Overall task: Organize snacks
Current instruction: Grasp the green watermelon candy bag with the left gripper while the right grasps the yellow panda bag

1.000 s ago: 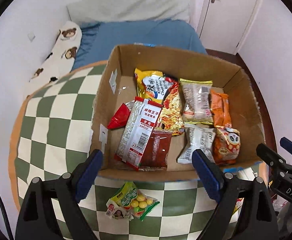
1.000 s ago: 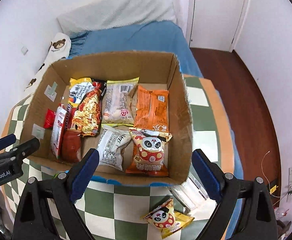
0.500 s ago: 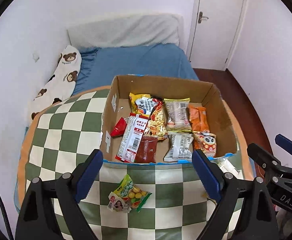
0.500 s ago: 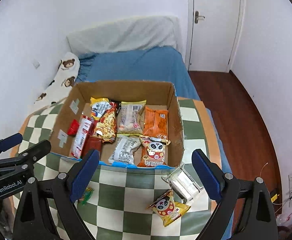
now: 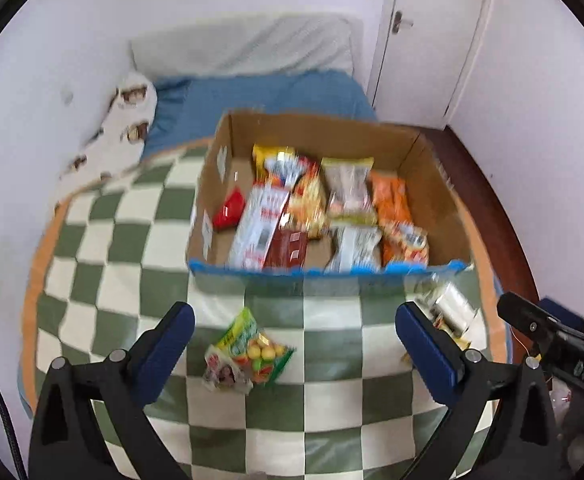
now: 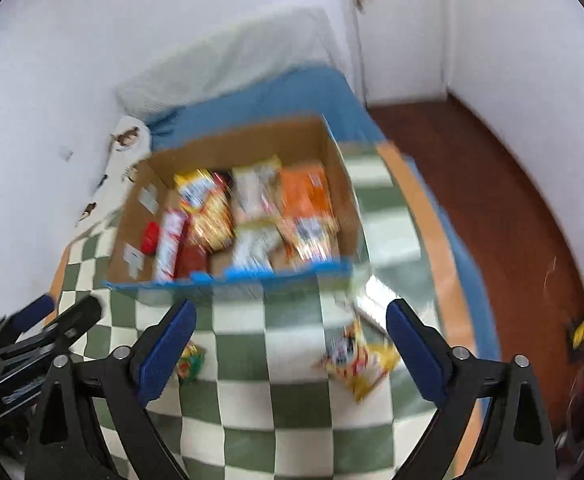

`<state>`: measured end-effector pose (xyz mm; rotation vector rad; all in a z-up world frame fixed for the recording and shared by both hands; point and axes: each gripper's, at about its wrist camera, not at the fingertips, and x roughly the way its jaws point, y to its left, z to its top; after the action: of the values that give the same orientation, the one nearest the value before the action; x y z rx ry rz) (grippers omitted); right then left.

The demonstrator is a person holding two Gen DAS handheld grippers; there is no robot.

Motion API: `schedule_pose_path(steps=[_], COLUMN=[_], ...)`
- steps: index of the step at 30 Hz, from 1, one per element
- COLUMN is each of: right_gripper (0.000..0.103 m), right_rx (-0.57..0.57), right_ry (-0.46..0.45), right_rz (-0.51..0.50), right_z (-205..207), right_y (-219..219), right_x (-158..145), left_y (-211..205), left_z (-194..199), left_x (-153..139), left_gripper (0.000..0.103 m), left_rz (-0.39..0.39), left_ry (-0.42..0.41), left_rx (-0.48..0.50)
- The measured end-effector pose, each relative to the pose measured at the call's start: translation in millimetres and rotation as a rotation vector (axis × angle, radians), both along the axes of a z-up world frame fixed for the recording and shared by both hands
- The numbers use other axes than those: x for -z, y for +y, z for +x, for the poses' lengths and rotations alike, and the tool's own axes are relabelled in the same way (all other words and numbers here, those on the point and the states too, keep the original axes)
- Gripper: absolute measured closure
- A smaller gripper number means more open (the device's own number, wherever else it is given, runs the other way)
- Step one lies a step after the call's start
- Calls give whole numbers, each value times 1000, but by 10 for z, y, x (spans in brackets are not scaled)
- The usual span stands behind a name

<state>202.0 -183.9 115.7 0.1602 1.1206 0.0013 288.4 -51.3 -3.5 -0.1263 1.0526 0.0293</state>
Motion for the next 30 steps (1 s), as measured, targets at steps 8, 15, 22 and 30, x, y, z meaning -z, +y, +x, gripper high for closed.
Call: schedule_pose_path(steps=[8, 15, 22, 30], right_gripper=[5, 20, 28, 28], right_rx=[192, 169, -96, -99], right_ry=[263, 351, 357, 368], right_rz=[38, 4, -105, -88], right_z=[159, 208, -30, -216], right_y=[-587, -502, 70, 137], right_x=[1287, 1905, 2021, 2110], left_y=[328, 610, 793, 905], left_z=[-57, -221, -188, 110], left_x=[855, 1317, 1590, 1948], left_gripper=[0, 0, 0, 3], left_rz=[32, 83, -92, -443], left_ry=[173, 271, 402, 464], left_rx=[-112, -167, -227, -440])
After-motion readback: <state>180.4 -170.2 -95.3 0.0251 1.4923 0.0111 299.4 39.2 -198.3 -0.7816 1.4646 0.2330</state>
